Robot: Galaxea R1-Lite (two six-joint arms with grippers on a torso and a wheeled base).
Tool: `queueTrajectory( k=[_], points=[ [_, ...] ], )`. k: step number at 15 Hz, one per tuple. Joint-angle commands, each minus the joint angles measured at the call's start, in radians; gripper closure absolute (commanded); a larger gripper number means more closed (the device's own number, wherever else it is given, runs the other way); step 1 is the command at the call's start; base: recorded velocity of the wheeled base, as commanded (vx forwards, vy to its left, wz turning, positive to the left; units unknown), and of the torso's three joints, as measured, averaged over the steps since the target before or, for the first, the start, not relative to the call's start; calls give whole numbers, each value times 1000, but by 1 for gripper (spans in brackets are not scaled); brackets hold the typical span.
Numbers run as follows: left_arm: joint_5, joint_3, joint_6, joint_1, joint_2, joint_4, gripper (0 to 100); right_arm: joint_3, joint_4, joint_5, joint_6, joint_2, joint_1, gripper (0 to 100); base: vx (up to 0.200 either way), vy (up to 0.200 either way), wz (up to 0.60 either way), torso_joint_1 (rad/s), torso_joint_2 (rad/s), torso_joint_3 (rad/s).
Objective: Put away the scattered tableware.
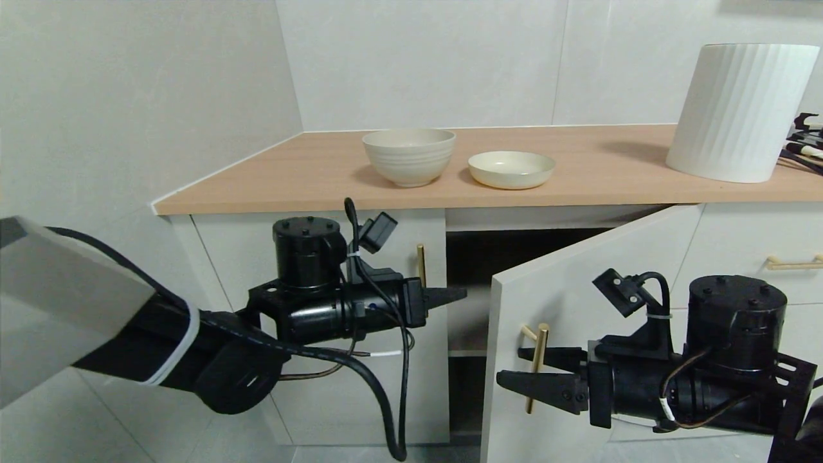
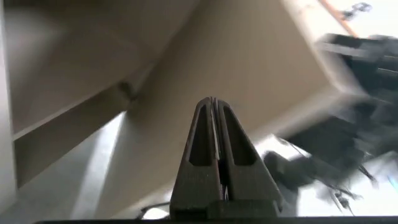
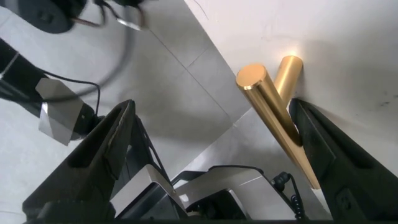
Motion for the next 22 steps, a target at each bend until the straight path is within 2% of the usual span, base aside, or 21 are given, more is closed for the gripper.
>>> queueTrajectory(
  k=[1,3,4,5,6,8,10,12,13,17,18,20,21,22],
  points=[
    [49,-17,1,-45,81,-5,100,1,-4,-1,-1,-28,0,0,0,0,0,0,0,0],
    [62,-14,22,-56,81,-8,100,2,-3,-1,-1,-48,0,0,0,0,0,0,0,0],
    [115,-14,80,-70,90,-17,100,4,-1,-1,-3,-57,-2,0,0,0,0,0,0,0],
    [233,-21,168,-99,133,-63,100,11,0,-1,-20,-65,-7,0,0,0,0,0,0,0],
    [288,-27,191,-120,159,-112,100,14,3,-1,-40,-68,-10,0,0,0,0,0,0,0],
    [294,-26,189,-145,173,-172,100,24,5,-3,-69,-69,-16,0,0,0,0,0,0,0],
    [294,-29,183,-157,164,-180,100,48,5,-4,-80,-80,-31,0,0,0,0,0,0,0],
    [294,-27,156,-185,143,-180,100,73,6,-6,-127,-98,-74,0,0,0,0,0,0,0],
    [294,-30,156,-192,143,-180,100,87,6,-13,-136,-103,-91,0,0,0,0,0,0,0],
    [294,-37,154,-192,143,-199,100,137,6,-92,-167,-160,-108,0,0,0,0,0,0,0],
    [294,-35,154,-192,143,-199,100,148,8,-174,-195,-190,-122,0,0,0,0,0,0,0],
    [294,-32,154,-192,140,-199,100,152,8,-461,-284,-229,-96,0,0,0,0,0,0,0],
    [294,-32,154,-192,136,-199,100,152,40,-487,-282,-290,-76,0,0,0,0,0,0,0],
    [294,-30,154,-192,130,-199,100,137,161,-486,-282,-376,-74,0,0,0,0,0,0,0]
  ],
)
